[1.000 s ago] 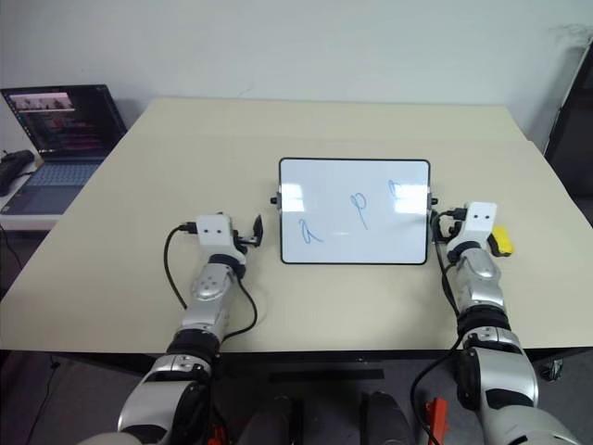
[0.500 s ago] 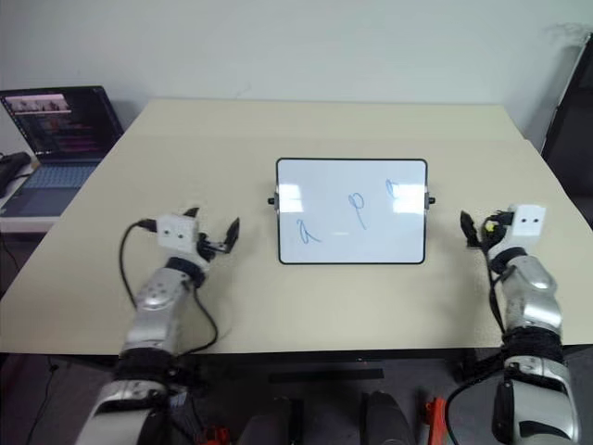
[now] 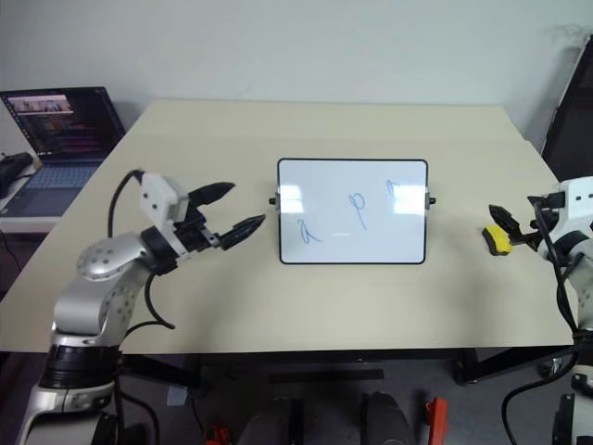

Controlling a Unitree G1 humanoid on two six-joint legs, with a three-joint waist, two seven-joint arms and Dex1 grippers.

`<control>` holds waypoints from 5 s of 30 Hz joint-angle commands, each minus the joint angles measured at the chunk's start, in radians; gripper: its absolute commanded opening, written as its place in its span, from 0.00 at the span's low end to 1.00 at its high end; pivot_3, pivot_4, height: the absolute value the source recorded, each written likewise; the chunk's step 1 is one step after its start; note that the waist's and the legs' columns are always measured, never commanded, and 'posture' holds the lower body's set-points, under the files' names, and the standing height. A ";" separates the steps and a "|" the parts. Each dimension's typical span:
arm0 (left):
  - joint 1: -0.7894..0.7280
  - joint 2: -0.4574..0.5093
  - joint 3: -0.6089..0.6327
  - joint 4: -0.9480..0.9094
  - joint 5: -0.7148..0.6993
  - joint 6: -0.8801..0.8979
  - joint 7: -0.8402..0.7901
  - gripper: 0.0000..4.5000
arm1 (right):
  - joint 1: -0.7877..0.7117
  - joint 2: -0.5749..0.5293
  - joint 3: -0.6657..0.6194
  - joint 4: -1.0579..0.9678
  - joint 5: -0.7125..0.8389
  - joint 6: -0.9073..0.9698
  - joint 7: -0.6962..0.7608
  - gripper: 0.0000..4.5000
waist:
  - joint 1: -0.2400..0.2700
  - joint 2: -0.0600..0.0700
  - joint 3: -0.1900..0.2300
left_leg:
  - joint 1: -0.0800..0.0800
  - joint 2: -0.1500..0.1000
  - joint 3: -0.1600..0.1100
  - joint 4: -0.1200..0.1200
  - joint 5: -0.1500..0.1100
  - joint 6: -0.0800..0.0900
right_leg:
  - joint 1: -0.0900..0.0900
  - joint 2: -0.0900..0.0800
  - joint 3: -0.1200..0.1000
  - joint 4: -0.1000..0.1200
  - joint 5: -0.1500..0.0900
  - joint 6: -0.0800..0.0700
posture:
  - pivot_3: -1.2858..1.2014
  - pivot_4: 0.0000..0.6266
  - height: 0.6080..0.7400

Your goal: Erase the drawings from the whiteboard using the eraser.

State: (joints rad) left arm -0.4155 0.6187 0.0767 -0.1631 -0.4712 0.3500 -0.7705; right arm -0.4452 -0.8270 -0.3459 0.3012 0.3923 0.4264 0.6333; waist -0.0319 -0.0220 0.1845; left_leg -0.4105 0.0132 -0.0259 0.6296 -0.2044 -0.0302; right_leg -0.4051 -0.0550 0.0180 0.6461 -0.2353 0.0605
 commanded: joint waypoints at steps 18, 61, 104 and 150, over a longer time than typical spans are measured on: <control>-0.235 -0.321 -0.230 0.077 -0.062 0.184 -0.022 1.00 | -0.204 0.008 0.104 0.348 -0.157 -0.049 -0.006 1.00 | 0.004 0.000 0.000 | 0.000 -0.001 0.001 0.001 0.000 0.000 | 0.000 0.000 0.001 -0.001 0.002 -0.002 | 0.52 0.24 1.00; -0.222 -0.457 -0.397 0.152 0.159 0.095 -0.089 1.00 | -0.213 0.071 0.048 0.644 -0.154 -0.197 0.020 0.25 | -0.001 0.000 0.000 | 0.001 -0.001 0.001 0.000 0.000 0.000 | 0.000 0.000 0.002 0.000 0.002 -0.002 | 0.52 0.24 1.00; 0.192 0.070 0.083 -0.017 0.138 -0.080 -0.132 1.00 | -0.215 0.219 0.289 -0.382 0.064 0.109 0.149 0.24 | 0.003 0.000 0.000 | 0.001 0.001 0.000 0.000 0.000 0.000 | 0.000 0.001 0.000 0.000 -0.001 -0.001 | 0.52 0.24 1.00; 0.197 0.069 0.053 0.017 0.146 -0.149 -0.112 1.00 | -0.536 0.591 0.696 0.640 -0.577 -0.736 0.143 0.24 | -0.003 0.000 0.000 | 0.004 0.002 0.000 -0.001 0.000 0.000 | 0.000 0.001 0.000 0.003 0.002 -0.007 | 0.52 0.24 1.00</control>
State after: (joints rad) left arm -0.2045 0.6740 0.1138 -0.1272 -0.3272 0.2140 -0.8847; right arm -0.9998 -0.2209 0.3379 0.9200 -0.1529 -0.3081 0.7696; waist -0.0345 -0.0216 0.1846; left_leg -0.4060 0.0148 -0.0258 0.6286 -0.2045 -0.0303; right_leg -0.4047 -0.0540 0.0177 0.6495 -0.2331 0.0532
